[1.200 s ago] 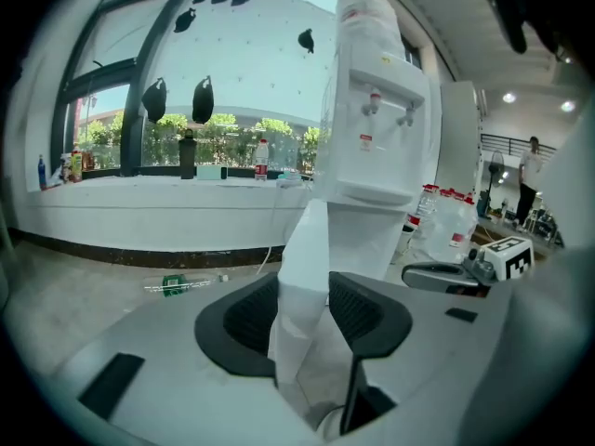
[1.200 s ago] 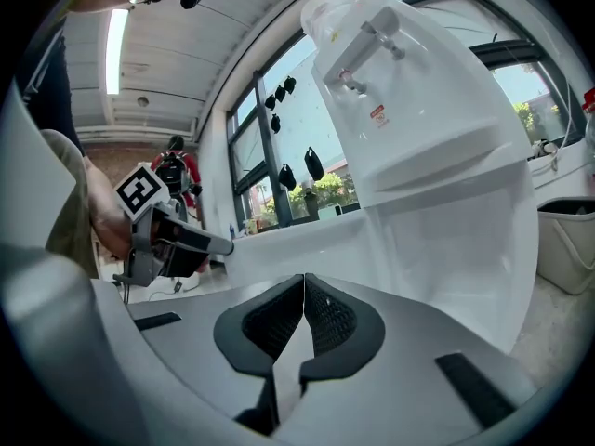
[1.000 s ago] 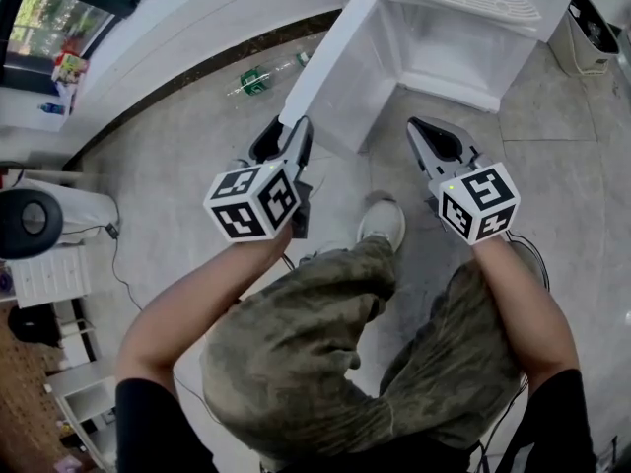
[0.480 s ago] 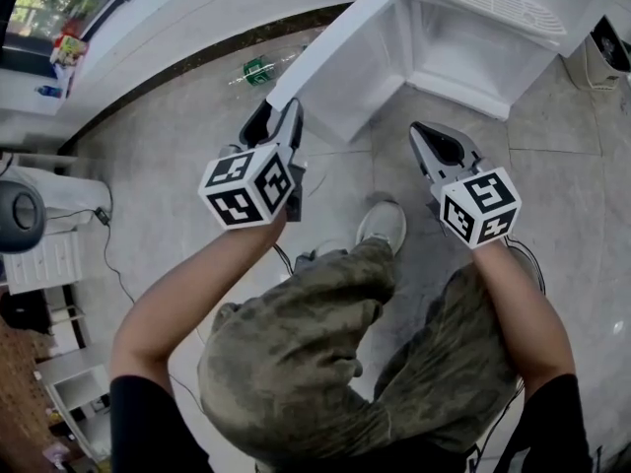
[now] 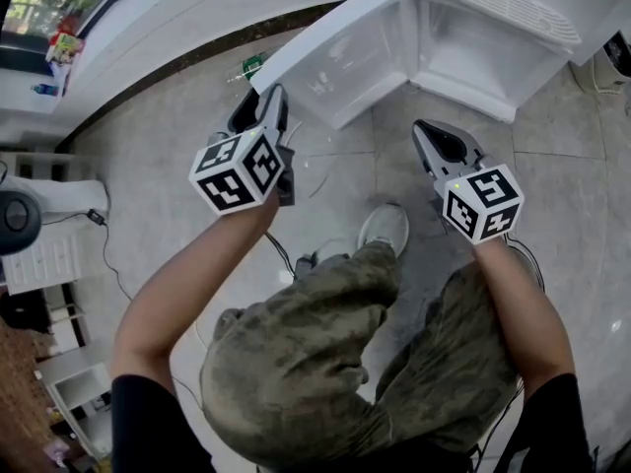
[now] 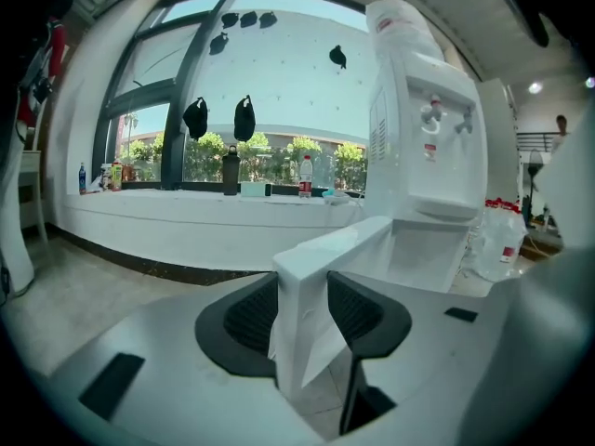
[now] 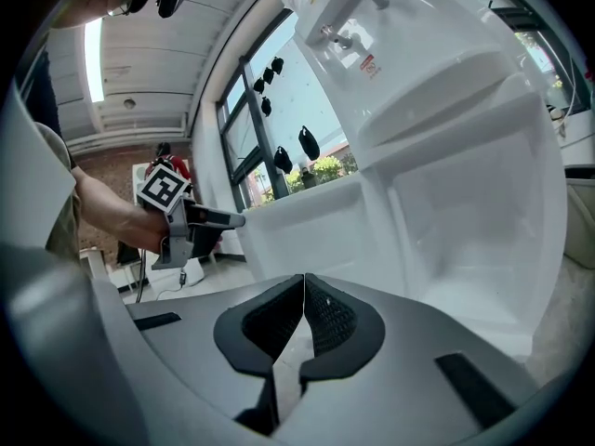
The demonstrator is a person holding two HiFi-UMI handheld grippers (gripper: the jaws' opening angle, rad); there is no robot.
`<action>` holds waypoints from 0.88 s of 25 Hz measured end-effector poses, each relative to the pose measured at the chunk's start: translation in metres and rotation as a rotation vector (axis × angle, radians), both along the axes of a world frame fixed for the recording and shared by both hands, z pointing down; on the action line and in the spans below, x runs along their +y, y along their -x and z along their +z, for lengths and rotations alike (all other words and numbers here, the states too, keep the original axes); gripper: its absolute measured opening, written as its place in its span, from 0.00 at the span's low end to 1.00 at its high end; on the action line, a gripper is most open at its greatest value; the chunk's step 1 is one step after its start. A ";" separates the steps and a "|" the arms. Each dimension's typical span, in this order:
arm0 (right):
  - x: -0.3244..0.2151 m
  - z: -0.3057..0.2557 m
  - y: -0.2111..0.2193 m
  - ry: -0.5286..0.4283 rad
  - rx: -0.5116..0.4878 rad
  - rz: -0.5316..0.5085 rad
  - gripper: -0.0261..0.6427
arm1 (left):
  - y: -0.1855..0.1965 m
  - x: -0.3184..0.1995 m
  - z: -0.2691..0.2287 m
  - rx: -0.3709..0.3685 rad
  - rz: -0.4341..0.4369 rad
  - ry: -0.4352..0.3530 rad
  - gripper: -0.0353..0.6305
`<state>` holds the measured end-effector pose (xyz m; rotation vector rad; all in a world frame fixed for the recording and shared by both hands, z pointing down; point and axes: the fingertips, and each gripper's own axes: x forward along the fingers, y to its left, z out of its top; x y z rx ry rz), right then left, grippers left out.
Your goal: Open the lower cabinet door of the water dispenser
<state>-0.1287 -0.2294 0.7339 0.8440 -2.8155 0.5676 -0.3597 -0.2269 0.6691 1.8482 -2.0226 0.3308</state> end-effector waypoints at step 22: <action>-0.018 0.037 -0.006 0.019 0.067 0.023 0.04 | 0.043 -0.051 0.001 0.043 -0.140 -0.095 0.24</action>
